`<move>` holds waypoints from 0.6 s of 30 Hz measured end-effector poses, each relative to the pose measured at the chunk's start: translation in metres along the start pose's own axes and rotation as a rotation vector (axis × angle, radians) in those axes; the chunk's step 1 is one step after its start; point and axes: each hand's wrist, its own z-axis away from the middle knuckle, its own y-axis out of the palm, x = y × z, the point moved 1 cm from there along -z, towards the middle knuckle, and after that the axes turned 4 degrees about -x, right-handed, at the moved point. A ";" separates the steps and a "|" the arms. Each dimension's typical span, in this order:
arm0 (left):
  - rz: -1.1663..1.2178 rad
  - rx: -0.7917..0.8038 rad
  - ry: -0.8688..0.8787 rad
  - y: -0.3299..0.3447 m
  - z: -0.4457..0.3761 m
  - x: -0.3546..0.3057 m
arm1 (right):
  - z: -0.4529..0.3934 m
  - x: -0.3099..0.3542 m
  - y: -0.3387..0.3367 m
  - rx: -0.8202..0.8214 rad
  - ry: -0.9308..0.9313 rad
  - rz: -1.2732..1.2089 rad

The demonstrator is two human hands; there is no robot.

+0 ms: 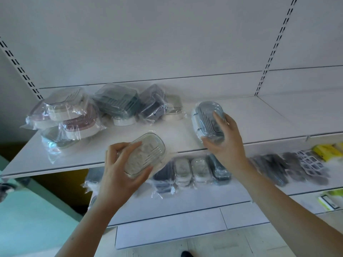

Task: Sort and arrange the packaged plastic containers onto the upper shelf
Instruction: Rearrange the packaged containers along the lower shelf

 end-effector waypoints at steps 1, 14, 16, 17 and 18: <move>0.002 0.005 0.028 0.001 0.006 -0.003 | 0.007 0.001 -0.004 -0.013 0.004 0.014; 0.128 0.244 0.110 0.079 0.073 -0.031 | 0.121 -0.032 -0.055 -0.053 -0.017 0.216; 0.124 0.273 0.080 0.090 0.079 -0.031 | 0.133 -0.044 -0.060 -0.029 -0.044 0.222; 0.129 0.290 0.058 0.096 0.081 -0.030 | 0.139 -0.050 -0.062 -0.029 -0.049 0.231; 0.128 0.303 0.040 0.102 0.082 -0.028 | 0.143 -0.058 -0.064 -0.033 -0.047 0.244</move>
